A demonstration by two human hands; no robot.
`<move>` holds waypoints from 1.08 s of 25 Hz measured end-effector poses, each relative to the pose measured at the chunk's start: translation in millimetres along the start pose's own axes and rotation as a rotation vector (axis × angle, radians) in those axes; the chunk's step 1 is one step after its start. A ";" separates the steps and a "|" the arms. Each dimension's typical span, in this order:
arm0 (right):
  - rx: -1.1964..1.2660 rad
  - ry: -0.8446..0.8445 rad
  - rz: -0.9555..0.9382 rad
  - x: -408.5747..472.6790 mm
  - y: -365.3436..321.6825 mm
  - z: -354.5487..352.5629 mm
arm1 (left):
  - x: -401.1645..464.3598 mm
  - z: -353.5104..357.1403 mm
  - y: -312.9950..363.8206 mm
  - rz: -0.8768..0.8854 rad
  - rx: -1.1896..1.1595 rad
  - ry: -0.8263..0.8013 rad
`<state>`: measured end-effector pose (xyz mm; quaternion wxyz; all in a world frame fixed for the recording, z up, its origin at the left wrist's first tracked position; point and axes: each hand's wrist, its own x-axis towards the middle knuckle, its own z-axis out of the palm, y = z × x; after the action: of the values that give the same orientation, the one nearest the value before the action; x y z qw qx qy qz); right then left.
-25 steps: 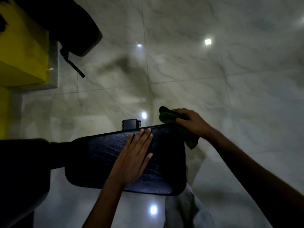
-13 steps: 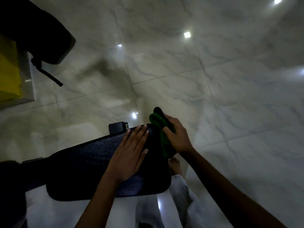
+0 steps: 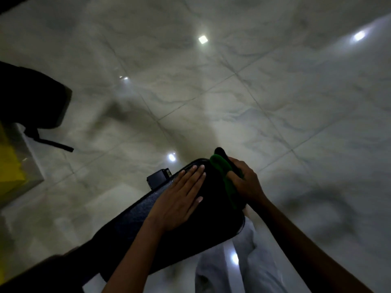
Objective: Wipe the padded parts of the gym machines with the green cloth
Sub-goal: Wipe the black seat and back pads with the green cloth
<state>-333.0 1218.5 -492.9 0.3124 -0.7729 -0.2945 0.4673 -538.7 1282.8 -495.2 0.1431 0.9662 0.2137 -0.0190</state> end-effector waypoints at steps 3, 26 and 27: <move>0.081 0.005 0.055 -37.5 28.4 -8.1 | 1.3 0.9 -5.1 0.035 -0.021 -0.009; 0.420 0.642 0.376 -100.6 68.5 48.3 | 11.0 13.4 -3.6 0.313 0.033 -0.033; 0.475 0.710 0.417 -112.3 68.4 64.3 | 11.5 12.9 -3.9 0.319 0.029 -0.031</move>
<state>-423.9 1104.8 -508.0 0.4613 -0.8346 0.1071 0.2812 -529.6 1287.2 -509.8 0.1338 0.9894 0.0552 -0.0141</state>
